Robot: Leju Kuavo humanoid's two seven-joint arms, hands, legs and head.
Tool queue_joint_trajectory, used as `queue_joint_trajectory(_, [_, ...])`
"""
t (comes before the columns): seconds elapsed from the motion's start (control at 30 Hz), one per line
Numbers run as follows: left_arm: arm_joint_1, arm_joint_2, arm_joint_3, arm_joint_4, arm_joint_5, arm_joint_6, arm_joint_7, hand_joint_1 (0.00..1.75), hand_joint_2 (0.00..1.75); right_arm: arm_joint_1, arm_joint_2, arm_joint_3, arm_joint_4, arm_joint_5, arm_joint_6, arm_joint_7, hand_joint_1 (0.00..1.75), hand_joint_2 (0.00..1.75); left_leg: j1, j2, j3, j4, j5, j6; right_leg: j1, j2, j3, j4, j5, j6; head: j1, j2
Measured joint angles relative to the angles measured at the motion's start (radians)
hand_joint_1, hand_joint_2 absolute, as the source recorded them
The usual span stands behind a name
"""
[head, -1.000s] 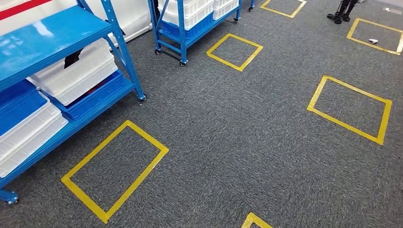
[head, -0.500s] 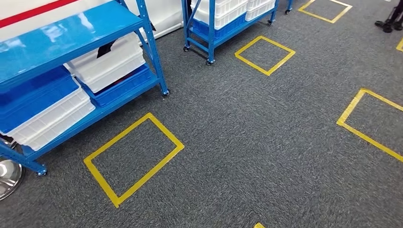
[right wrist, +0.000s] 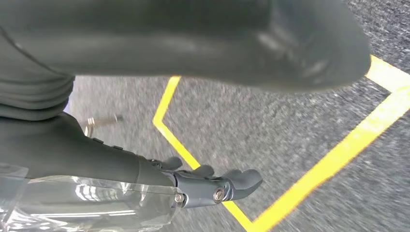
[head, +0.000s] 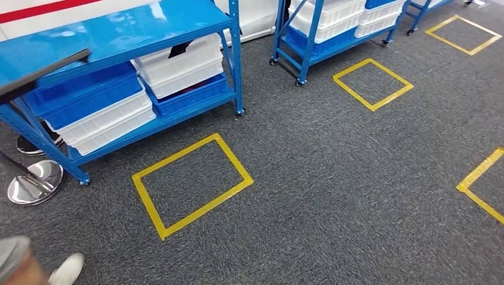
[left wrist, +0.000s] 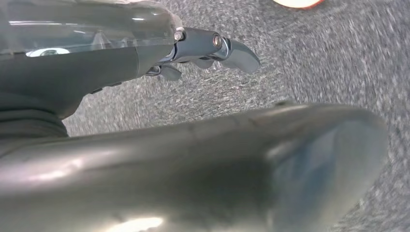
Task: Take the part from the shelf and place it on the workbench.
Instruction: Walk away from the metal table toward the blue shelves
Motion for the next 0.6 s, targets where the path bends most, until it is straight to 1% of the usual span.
queue_joint_trajectory(0.03, [-0.001, 0.000, 0.002, 0.000, 0.000, -0.001, 0.000, 0.00, 0.00, 0.002, -0.002, 0.000, 0.000, 0.000, 0.001, 0.000, 0.00, 0.00, 0.000, -0.013, -0.002, 0.001, 0.001, 0.001, -0.003, 0.012, -0.032, 0.063, -0.023, 0.003, 0.000, 0.000])
queue_joint_trajectory(0.07, [-0.001, 0.000, 0.003, 0.000, 0.000, -0.002, 0.000, 0.00, 0.00, 0.003, -0.004, 0.000, 0.000, 0.000, 0.002, 0.000, 0.00, 0.00, 0.001, -0.027, -0.004, 0.004, 0.001, 0.000, -0.005, 0.016, -0.053, 0.100, -0.027, 0.006, 0.000, 0.000])
queue_joint_trajectory(0.1, [0.000, 0.000, 0.004, 0.000, 0.000, -0.002, 0.000, 0.00, 0.00, 0.004, -0.005, 0.001, 0.000, 0.000, 0.003, 0.000, 0.00, 0.00, 0.003, -0.041, -0.004, 0.007, 0.001, -0.001, -0.007, 0.018, -0.057, 0.101, -0.010, 0.008, 0.000, 0.000])
queue_joint_trajectory(0.13, [0.001, 0.000, 0.005, 0.000, 0.000, -0.002, -0.001, 0.00, 0.00, 0.004, -0.006, 0.001, 0.000, 0.000, 0.004, 0.001, 0.00, 0.00, 0.005, -0.055, -0.004, 0.012, -0.001, -0.004, -0.010, 0.021, -0.042, 0.062, 0.024, 0.011, 0.000, 0.000])
queue_joint_trajectory(0.17, [0.001, 0.000, 0.006, 0.000, 0.000, -0.002, -0.001, 0.00, 0.00, 0.004, -0.007, 0.001, 0.000, 0.000, 0.004, 0.001, 0.00, 0.00, 0.007, -0.068, -0.005, 0.018, -0.004, -0.008, -0.014, 0.034, -0.014, -0.004, 0.065, 0.014, 0.000, 0.000])
queue_joint_trajectory(0.2, [0.000, 0.000, 0.007, 0.000, 0.000, -0.002, -0.002, 0.00, 0.00, 0.004, -0.007, 0.002, 0.000, 0.001, 0.005, 0.002, 0.00, 0.00, 0.007, -0.081, -0.009, 0.026, -0.008, -0.014, -0.017, 0.055, 0.013, -0.069, 0.092, 0.015, 0.000, 0.000])
queue_joint_trajectory(0.23, [-0.001, -0.001, 0.008, 0.000, 0.000, -0.002, -0.002, 0.00, 0.00, 0.004, -0.007, 0.002, 0.000, 0.002, 0.005, 0.003, 0.00, 0.00, 0.007, -0.092, -0.013, 0.032, -0.010, -0.020, -0.019, 0.071, 0.033, -0.116, 0.109, 0.013, 0.000, 0.000])
queue_joint_trajectory(0.27, [-0.002, -0.001, 0.009, 0.000, 0.000, -0.002, -0.002, 0.00, 0.00, 0.003, -0.007, 0.002, 0.000, 0.002, 0.005, 0.004, 0.00, 0.00, 0.007, -0.102, -0.019, 0.037, -0.012, -0.027, -0.019, 0.083, 0.042, -0.141, 0.114, 0.009, 0.000, 0.000])
queue_joint_trajectory(0.3, [-0.002, 0.000, 0.010, 0.000, 0.000, -0.002, -0.002, 0.00, 0.00, 0.001, -0.007, 0.003, 0.000, 0.003, 0.005, 0.005, 0.00, 0.00, 0.007, -0.111, -0.025, 0.038, -0.011, -0.033, -0.016, 0.084, 0.042, -0.144, 0.110, 0.002, 0.000, 0.000])
queue_joint_trajectory(0.33, [-0.001, 0.000, 0.010, 0.000, 0.000, -0.002, -0.003, 0.00, 0.00, 0.000, -0.007, 0.003, 0.000, 0.004, 0.006, 0.006, 0.00, 0.00, 0.008, -0.120, -0.028, 0.037, -0.009, -0.040, -0.016, 0.073, 0.041, -0.145, 0.112, -0.006, 0.000, 0.000])
queue_joint_trajectory(0.37, [0.001, 0.000, 0.011, 0.000, 0.000, -0.002, -0.003, 0.00, 0.00, -0.002, -0.007, 0.004, 0.000, 0.005, 0.006, 0.008, 0.00, 0.00, 0.010, -0.119, -0.031, 0.039, -0.009, -0.045, -0.016, 0.063, 0.041, -0.148, 0.114, -0.013, 0.000, 0.000])
queue_joint_trajectory(0.4, [0.002, 0.000, 0.013, 0.000, 0.000, -0.003, -0.004, 0.00, 0.00, -0.003, -0.007, 0.004, 0.000, 0.005, 0.008, 0.008, 0.00, 0.00, 0.011, -0.103, -0.037, 0.050, -0.018, -0.050, -0.017, 0.053, 0.042, -0.151, 0.116, -0.021, 0.000, 0.000])
queue_joint_trajectory(0.43, [0.002, -0.001, 0.016, 0.000, 0.000, -0.003, -0.006, 0.00, 0.00, -0.003, -0.006, 0.004, 0.000, 0.004, 0.010, 0.009, 0.00, 0.00, 0.012, -0.079, -0.051, 0.081, -0.038, -0.054, -0.018, 0.043, 0.042, -0.154, 0.118, -0.029, 0.000, 0.000])
queue_joint_trajectory(0.47, [0.000, -0.001, 0.021, 0.000, 0.000, -0.004, -0.008, 0.00, 0.00, -0.002, -0.006, 0.004, 0.000, 0.003, 0.013, 0.007, 0.00, 0.00, 0.013, -0.051, -0.074, 0.132, -0.070, -0.057, -0.017, 0.032, 0.042, -0.156, 0.118, -0.034, 0.000, 0.000])
queue_joint_trajectory(0.5, [-0.003, -0.001, 0.027, 0.000, 0.000, -0.006, -0.010, 0.00, 0.00, -0.001, -0.006, 0.004, 0.000, 0.001, 0.016, 0.005, 0.00, 0.00, 0.013, -0.029, -0.105, 0.199, -0.106, -0.060, -0.014, 0.023, 0.041, -0.156, 0.118, -0.037, 0.000, 0.000])
queue_joint_trajectory(0.53, [-0.005, -0.001, 0.032, 0.000, 0.000, -0.008, -0.012, 0.00, 0.00, 0.000, -0.006, 0.004, 0.000, -0.002, 0.018, 0.002, 0.00, 0.00, 0.014, -0.019, -0.136, 0.268, -0.137, -0.064, -0.012, 0.014, 0.039, -0.156, 0.117, -0.039, 0.000, 0.000])
queue_joint_trajectory(0.57, [-0.005, -0.001, 0.038, 0.000, 0.000, -0.011, -0.015, 0.00, 0.00, 0.000, -0.006, 0.004, 0.000, -0.003, 0.019, 0.000, 0.00, 0.00, 0.015, -0.015, -0.156, 0.315, -0.152, -0.065, -0.010, 0.006, 0.038, -0.156, 0.117, -0.039, 0.000, 0.000])
queue_joint_trajectory(0.6, [-0.003, 0.000, 0.043, 0.000, 0.000, -0.014, -0.016, 0.00, 0.00, 0.000, -0.006, 0.004, 0.000, -0.004, 0.020, -0.001, 0.00, 0.00, 0.015, -0.013, -0.158, 0.326, -0.146, -0.066, -0.009, 0.000, 0.039, -0.156, 0.117, -0.039, 0.000, 0.000])
